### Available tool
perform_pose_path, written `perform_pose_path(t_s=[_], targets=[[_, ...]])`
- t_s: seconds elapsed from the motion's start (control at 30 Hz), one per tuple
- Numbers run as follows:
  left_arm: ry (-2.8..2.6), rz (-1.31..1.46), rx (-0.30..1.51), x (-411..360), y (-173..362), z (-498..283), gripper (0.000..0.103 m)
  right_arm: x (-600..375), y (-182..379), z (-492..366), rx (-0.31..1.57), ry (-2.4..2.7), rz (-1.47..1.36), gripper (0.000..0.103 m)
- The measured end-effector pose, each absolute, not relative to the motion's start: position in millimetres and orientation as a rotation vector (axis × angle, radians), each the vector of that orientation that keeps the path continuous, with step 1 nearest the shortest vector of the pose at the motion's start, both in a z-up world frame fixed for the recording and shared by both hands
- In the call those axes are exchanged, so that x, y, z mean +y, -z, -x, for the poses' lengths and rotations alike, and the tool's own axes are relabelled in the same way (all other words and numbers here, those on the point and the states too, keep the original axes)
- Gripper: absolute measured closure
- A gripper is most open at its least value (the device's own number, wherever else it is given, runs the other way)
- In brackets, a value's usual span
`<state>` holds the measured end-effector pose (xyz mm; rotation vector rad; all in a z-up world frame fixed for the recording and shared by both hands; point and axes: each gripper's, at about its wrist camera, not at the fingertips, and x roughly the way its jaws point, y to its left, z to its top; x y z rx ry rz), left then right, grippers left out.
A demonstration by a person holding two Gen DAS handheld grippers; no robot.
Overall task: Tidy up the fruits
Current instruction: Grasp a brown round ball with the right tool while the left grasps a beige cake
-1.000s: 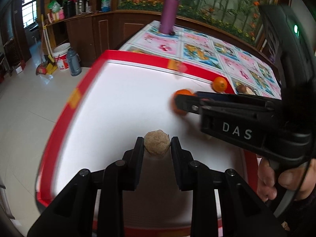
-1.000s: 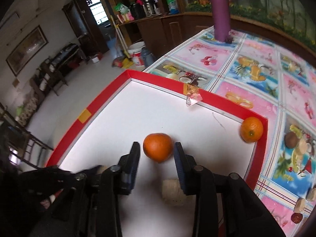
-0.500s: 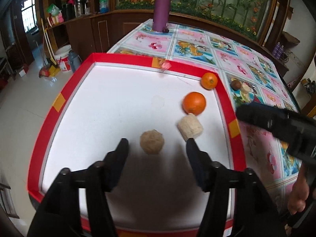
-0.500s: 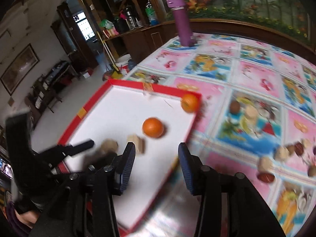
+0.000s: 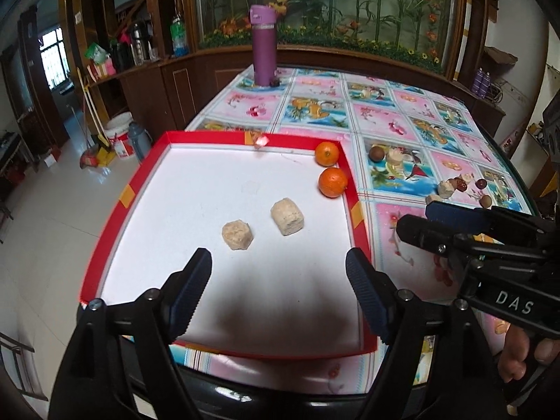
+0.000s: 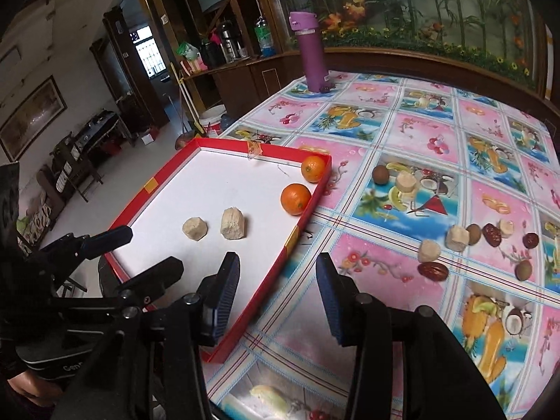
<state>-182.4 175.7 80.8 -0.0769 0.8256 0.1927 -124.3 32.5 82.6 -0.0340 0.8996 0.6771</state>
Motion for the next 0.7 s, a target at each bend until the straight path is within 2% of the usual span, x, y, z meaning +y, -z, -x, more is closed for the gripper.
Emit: perform_pose_path(t_s=[0.2, 0.33, 0.7], targets=[[-0.239, 0.052, 0.802, 161, -92, 188, 0.02, 19, -90, 130, 0.873, -0.678, 0.012, 0.058], [-0.272, 0.044, 0.776, 151, -101, 191, 0.008, 3, -93, 132, 0.863, -0.672, -0.016, 0.055], [-0.221, -0.031, 0.763, 95, -111, 162, 0.005, -66, -99, 122, 0.815, -0.57, -0.041, 0.054]])
